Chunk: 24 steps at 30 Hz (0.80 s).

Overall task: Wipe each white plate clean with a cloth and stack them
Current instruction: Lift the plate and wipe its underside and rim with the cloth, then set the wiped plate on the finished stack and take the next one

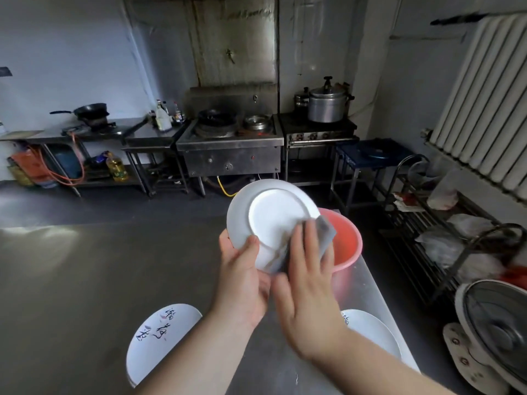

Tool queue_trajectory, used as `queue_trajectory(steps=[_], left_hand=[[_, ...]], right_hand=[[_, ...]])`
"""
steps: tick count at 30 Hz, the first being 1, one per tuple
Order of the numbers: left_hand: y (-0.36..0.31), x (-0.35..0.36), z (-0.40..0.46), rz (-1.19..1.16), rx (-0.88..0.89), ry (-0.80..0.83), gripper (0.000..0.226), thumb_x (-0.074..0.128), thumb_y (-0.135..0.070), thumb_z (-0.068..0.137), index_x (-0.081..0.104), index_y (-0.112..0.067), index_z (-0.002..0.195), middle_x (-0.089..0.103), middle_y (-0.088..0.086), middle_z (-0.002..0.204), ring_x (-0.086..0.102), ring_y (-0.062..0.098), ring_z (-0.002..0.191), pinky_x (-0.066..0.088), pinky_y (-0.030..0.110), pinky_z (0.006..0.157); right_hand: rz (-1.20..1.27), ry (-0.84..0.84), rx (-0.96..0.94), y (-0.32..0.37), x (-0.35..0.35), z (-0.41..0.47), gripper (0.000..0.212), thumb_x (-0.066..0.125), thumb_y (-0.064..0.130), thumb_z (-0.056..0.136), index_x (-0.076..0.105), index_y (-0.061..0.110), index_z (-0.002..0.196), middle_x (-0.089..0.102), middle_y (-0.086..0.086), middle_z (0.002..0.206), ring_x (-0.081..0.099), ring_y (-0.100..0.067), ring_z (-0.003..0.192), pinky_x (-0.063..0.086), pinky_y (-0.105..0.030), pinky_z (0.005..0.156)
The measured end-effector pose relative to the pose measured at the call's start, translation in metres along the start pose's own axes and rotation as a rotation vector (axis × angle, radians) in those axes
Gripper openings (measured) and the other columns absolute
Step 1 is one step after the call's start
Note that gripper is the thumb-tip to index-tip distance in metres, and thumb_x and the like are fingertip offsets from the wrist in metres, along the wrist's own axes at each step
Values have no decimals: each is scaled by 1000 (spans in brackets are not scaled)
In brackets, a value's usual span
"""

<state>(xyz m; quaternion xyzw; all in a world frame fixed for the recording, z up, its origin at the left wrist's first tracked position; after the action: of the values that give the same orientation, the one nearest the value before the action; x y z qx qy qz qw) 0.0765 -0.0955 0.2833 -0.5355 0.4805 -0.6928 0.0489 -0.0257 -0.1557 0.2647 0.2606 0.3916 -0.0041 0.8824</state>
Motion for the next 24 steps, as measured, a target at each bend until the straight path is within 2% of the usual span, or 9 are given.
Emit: queue_trajectory(steps=[3,6,10,13,14,16,18,21,24], left_hand=[[11,-1,0,29,-58,-72,28,52,-9,107,56,-28,128,75,13,122,76,33,107,64,40,76],[22,-3,-5,20,-133,-34,29,51,-9,107,54,-25,131,73,16,128,73,38,115,63,49,82],[35,-3,-16,7,-202,120,44,54,-7,100,51,-23,142,68,12,139,68,36,124,61,51,83],[48,-8,-21,98,-265,182,51,61,-13,95,52,-27,143,67,6,141,69,28,123,62,47,82],[53,-12,-23,128,-283,198,53,65,-13,94,53,-28,143,67,5,142,69,26,123,62,46,81],[65,-19,-25,155,-324,219,54,66,-16,92,55,-28,143,67,5,141,70,26,122,61,45,79],[79,-26,-26,179,-371,221,56,67,-20,90,55,-28,144,67,6,141,69,28,122,61,46,79],[104,-39,-26,242,-454,218,62,70,-21,87,53,-26,147,65,10,143,67,32,126,59,49,87],[133,-49,-29,328,-562,244,59,70,-21,88,54,-24,145,65,12,143,67,35,124,59,47,85]], right_hand=[[-128,114,-200,-3,19,-32,82,15,58,108,19,-3,164,4,-22,174,-6,-46,160,8,-64,127],[-63,66,-119,-22,11,-27,77,12,55,109,22,2,164,9,-15,175,-1,-43,161,10,-62,128],[90,-60,200,-67,-20,-13,70,16,51,108,22,11,166,16,-2,175,6,-20,162,3,-24,128],[296,-62,448,-99,-44,-17,53,25,56,107,45,41,154,55,27,144,46,8,133,34,-5,103],[318,-45,513,-109,-50,-22,40,30,56,107,57,48,136,65,32,120,58,8,112,43,-9,90],[251,-4,599,-131,-61,-35,35,37,60,102,63,39,93,66,18,79,59,-3,70,48,-26,63],[137,106,672,-150,-69,-52,49,39,64,96,53,21,77,63,3,67,48,-9,50,44,-33,50],[189,344,789,-173,-73,-83,51,39,63,91,56,16,77,71,2,62,58,-22,42,43,-32,37],[360,507,957,-193,-72,-114,53,42,63,91,65,18,74,74,-5,66,65,-35,52,40,-28,43]])
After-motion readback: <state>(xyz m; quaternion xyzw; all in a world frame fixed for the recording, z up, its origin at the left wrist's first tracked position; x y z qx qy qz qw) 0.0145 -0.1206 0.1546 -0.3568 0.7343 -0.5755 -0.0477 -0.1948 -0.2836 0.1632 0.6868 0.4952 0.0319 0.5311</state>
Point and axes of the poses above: each hand's wrist, its own z-axis towards the middle knuckle, its own x-axis out of the palm, y = z × x, the point moved 2 cm from there along z, towards the middle knuckle
